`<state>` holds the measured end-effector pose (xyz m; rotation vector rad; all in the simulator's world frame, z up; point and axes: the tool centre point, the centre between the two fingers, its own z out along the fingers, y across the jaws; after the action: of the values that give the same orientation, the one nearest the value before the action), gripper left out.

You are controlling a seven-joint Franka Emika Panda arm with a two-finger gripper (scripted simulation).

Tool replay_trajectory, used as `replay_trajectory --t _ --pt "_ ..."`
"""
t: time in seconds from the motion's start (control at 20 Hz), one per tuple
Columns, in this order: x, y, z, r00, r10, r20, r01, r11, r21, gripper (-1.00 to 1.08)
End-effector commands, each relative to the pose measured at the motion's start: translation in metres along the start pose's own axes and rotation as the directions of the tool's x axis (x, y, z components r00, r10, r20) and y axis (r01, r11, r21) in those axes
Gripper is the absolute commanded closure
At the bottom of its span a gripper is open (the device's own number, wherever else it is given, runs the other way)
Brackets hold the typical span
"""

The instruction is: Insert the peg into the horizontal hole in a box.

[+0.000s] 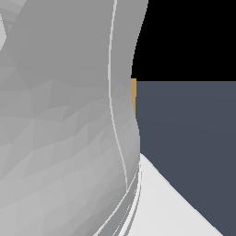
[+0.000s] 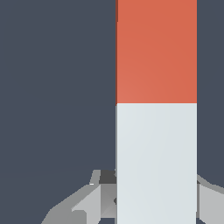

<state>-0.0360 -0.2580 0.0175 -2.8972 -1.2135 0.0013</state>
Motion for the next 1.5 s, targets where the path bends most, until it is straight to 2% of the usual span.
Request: replay_trajectory --t 0.0,0.5,0.7,0.9,1.0,1.15,1.45 --pt "0.0 0.0 0.0 1.0 0.0 0.0 0.0 1.0 -0.001 1.08" --pt "0.006 0.0 -0.001 1.0 -0.014 0.0 0.014 1.0 -0.001 1.08" --pt "0.031 -0.005 -0.006 0.997 -0.077 0.0 0.077 0.997 -0.001 1.08" --pt "0.077 -0.017 -0.014 0.982 -0.19 0.001 0.19 0.982 -0.002 1.08" --pt "0.107 -0.028 -0.019 0.964 -0.264 0.001 0.264 0.964 -0.002 1.08" --pt "0.155 -0.052 -0.028 0.922 -0.387 0.002 0.387 0.922 -0.002 1.08" --pt "0.237 -0.116 -0.045 0.798 -0.603 0.002 0.603 0.798 -0.002 1.08"
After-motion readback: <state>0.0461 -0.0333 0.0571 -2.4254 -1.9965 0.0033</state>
